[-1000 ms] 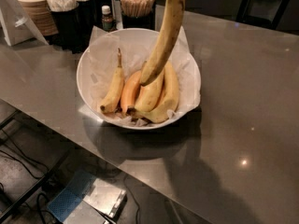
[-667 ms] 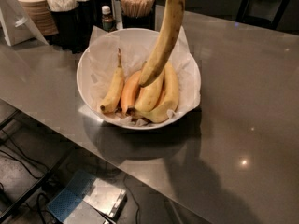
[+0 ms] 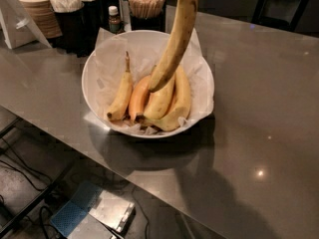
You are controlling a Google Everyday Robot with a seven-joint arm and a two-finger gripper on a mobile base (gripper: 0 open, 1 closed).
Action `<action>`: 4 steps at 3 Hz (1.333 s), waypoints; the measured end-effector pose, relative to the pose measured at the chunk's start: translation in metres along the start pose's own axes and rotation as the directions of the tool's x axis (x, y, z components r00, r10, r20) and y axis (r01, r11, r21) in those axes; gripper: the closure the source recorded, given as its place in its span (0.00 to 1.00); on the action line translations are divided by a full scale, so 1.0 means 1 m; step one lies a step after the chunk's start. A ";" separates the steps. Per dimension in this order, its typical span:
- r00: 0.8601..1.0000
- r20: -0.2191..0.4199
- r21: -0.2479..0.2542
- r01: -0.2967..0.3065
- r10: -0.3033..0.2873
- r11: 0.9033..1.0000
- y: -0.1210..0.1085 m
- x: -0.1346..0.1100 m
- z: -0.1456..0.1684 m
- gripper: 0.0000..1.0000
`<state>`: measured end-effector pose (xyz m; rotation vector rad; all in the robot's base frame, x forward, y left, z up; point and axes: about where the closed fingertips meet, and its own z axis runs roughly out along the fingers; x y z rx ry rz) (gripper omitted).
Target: Pick banana from white bowl
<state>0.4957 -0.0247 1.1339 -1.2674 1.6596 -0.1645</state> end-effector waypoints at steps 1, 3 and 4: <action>1.000 0.000 0.000 0.000 0.000 1.000 0.000 0.000 0.000 1.00; 0.998 -0.036 -0.048 -0.051 0.050 0.998 0.028 0.016 0.011 1.00; 0.998 -0.036 -0.048 -0.051 0.050 0.998 0.028 0.016 0.011 1.00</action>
Offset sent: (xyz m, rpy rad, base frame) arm 0.0243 -0.0066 -0.0587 -0.0058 0.1407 -0.0128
